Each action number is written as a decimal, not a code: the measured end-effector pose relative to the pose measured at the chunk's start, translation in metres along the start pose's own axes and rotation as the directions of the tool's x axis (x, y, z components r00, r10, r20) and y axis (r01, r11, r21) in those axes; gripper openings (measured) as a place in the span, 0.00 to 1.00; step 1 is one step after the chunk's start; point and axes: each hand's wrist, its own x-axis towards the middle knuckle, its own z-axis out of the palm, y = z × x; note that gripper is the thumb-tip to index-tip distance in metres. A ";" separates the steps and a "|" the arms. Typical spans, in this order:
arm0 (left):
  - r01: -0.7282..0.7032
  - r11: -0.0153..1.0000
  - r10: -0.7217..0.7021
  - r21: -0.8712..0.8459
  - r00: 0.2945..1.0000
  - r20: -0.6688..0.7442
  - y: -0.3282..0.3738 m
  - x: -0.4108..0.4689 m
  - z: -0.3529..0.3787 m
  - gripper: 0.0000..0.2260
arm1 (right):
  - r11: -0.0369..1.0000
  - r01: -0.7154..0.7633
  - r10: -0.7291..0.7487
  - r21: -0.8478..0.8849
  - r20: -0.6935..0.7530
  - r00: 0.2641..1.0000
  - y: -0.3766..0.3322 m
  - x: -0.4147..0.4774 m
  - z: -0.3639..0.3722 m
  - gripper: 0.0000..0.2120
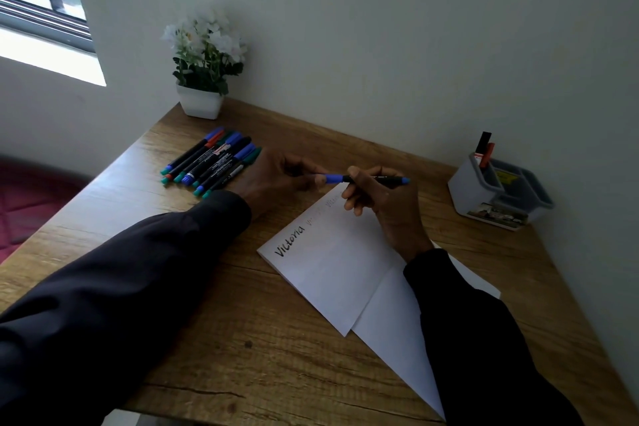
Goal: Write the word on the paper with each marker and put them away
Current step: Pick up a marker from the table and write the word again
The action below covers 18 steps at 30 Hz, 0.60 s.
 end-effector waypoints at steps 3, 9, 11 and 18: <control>-0.013 1.000 0.013 -0.017 1.000 -0.013 0.000 -0.001 0.000 0.06 | 0.999 -0.007 0.006 0.031 0.011 1.000 0.001 0.000 0.002 0.11; -0.039 0.999 0.040 0.012 0.998 -0.039 -0.001 -0.001 0.002 0.06 | 0.996 -0.008 0.005 0.087 0.035 0.999 0.002 -0.001 0.006 0.07; -0.056 0.998 0.058 0.041 0.997 -0.046 -0.001 -0.001 0.002 0.07 | 0.995 -0.013 0.009 0.097 0.040 0.999 0.003 0.000 0.007 0.06; -0.051 0.999 0.050 -0.009 0.994 -0.098 0.004 -0.002 0.001 0.10 | 0.977 -0.135 0.103 0.166 0.188 0.977 -0.013 0.005 -0.007 0.19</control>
